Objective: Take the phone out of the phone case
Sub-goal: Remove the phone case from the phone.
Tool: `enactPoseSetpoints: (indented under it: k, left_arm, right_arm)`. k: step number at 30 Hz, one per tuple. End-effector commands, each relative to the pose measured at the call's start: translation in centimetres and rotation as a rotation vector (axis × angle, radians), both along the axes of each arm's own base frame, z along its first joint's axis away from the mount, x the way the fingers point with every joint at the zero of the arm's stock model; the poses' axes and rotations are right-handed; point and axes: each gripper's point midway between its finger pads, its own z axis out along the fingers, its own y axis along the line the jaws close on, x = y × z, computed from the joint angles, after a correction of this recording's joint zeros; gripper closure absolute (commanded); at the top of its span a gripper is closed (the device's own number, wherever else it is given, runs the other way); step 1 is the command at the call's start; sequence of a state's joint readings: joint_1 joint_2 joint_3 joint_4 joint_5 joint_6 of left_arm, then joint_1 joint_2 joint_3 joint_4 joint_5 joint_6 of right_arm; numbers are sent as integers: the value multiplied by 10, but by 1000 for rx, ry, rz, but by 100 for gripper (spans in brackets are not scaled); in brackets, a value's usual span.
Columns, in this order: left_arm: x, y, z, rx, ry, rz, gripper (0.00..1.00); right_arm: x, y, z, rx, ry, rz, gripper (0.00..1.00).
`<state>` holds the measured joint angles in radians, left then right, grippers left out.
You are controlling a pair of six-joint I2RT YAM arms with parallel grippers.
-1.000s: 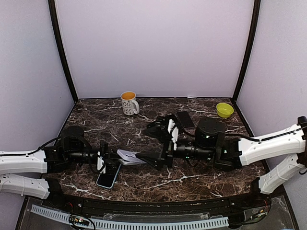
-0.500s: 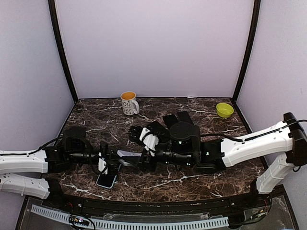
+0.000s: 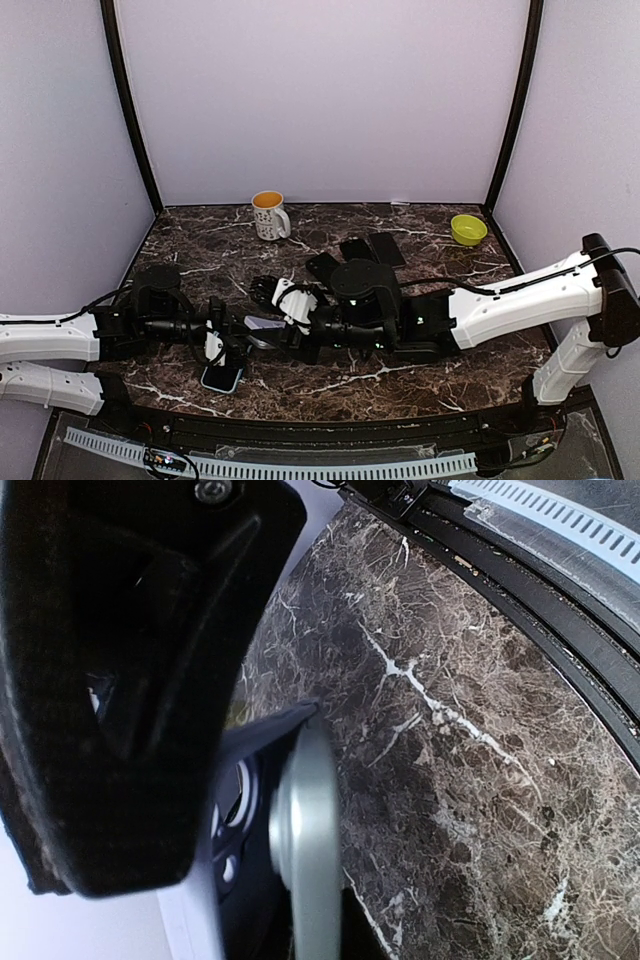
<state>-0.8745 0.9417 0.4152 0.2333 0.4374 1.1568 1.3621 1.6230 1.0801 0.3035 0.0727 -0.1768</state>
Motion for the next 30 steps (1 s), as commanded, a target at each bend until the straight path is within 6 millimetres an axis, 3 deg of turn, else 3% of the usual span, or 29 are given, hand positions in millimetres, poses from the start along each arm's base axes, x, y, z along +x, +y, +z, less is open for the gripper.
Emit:
enactPoseSetpoints:
  k: [1,13,19,23,30]
  left_arm:
    - [2,-7,32,-83,-67,-13,100]
    - [6,-5,32,-76,-80,8,100]
    - [6,-5,32,-76,-85,9,100]
    - [5,-5,33,-80,-87,8,100]
    - [8,-4,36,-89,-92,23,100]
  right_arm:
    - [-1,7,-1,-25,-17,-11,58]
    - [4,3,-20,-104,-44,-42,71]
    - [-4,4,-22,-110,-30,-4,62]
    - [-4,7,-17,-94,-37,-14,61]
    - [0,8,-26,-134,-54,-31,79]
